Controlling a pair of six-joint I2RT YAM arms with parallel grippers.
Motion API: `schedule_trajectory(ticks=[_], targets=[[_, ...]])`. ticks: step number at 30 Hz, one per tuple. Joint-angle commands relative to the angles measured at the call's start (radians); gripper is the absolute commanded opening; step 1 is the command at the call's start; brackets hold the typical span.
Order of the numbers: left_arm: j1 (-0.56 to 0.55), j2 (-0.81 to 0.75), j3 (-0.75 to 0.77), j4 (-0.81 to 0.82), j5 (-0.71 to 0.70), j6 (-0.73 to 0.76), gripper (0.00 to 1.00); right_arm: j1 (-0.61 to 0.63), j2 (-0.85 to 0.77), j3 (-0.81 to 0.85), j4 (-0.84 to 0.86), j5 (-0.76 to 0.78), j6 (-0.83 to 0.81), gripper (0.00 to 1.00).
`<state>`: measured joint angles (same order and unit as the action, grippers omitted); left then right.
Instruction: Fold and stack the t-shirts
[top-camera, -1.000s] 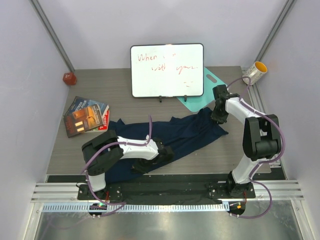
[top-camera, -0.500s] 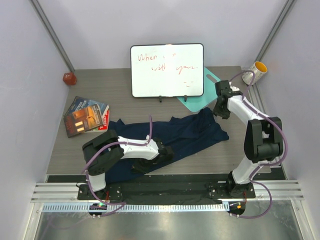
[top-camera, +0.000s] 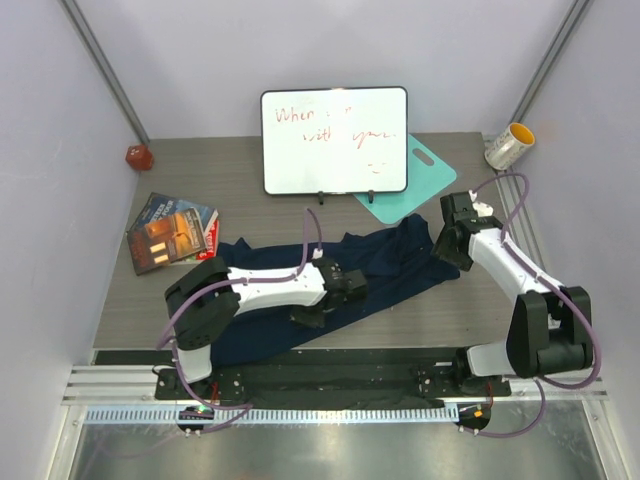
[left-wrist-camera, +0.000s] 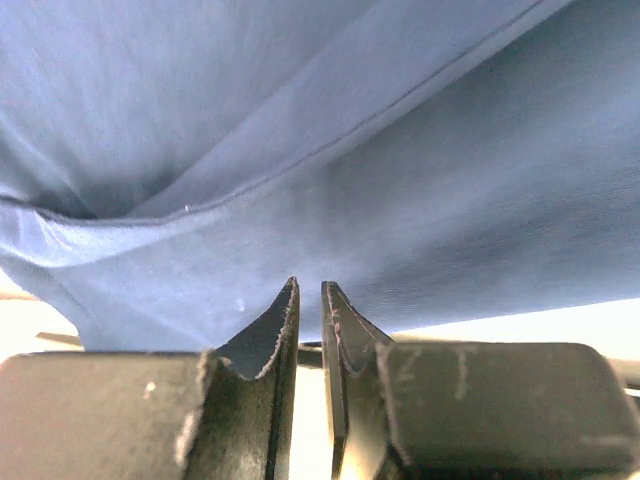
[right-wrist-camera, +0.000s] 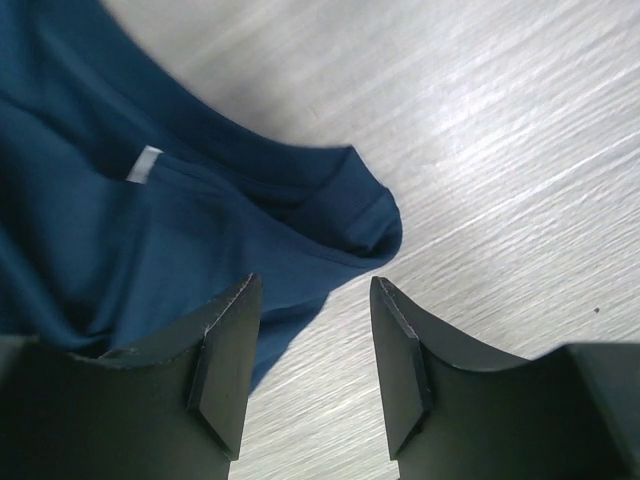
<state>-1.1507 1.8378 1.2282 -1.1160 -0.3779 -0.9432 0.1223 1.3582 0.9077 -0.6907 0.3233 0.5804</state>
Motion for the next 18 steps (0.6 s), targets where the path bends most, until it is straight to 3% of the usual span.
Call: schedule_trajectory(ticks=[1, 18], targets=[[0.016, -0.031, 0.077, -0.022, -0.058, -0.008, 0.15, -0.001, 0.051, -0.015, 0.008, 0.033, 0.009, 0.53], [0.036, 0.123, 0.241, 0.090, -0.003, 0.107, 0.14, -0.001, 0.122, -0.009, 0.022, 0.092, -0.010, 0.54]])
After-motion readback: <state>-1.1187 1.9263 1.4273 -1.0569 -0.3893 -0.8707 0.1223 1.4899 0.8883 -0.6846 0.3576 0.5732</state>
